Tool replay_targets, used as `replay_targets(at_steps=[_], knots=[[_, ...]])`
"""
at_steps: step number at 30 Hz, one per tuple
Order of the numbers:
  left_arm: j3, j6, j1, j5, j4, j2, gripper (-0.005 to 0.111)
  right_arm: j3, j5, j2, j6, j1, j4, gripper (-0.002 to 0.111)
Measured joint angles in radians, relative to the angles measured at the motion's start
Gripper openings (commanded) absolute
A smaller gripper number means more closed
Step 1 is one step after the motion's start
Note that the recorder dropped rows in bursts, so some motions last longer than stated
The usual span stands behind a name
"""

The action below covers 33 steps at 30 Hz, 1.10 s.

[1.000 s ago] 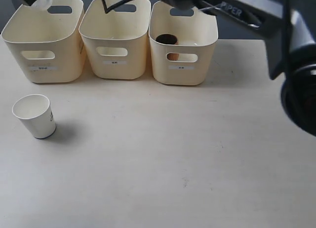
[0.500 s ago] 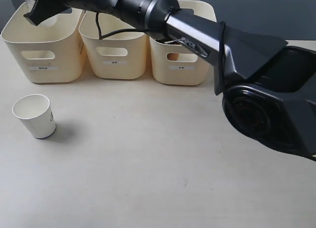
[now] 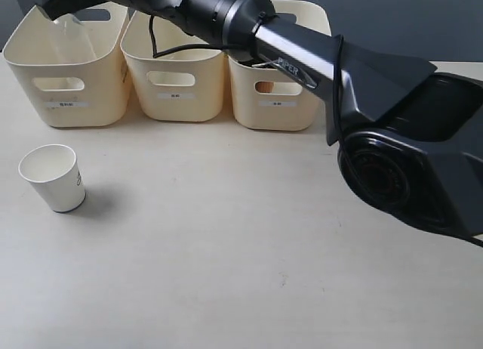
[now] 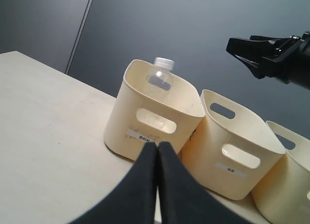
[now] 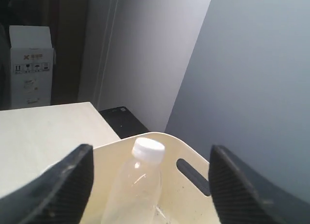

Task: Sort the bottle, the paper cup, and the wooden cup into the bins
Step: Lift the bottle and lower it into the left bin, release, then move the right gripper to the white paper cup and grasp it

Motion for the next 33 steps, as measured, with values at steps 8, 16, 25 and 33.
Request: replay_targets(at_steps=[8,16,25,33], knots=[[0.000,0.000,0.000,0.000,0.000,0.000,0.000,0.000,0.217,-0.059,0.002,-0.002,0.016,0.065],[0.000,0.000,0.000,0.000,0.000,0.000,0.000,-0.002,0.594,-0.173,0.163,-0.002,-0.174,0.065],[0.000,0.000,0.000,0.000,0.000,0.000,0.000,-0.002,0.915,-0.167,0.108,0.039,-0.187,0.065],[0.000,0.000,0.000,0.000,0.000,0.000,0.000,-0.002,0.947,0.000,0.066,0.115,-0.269,0.065]])
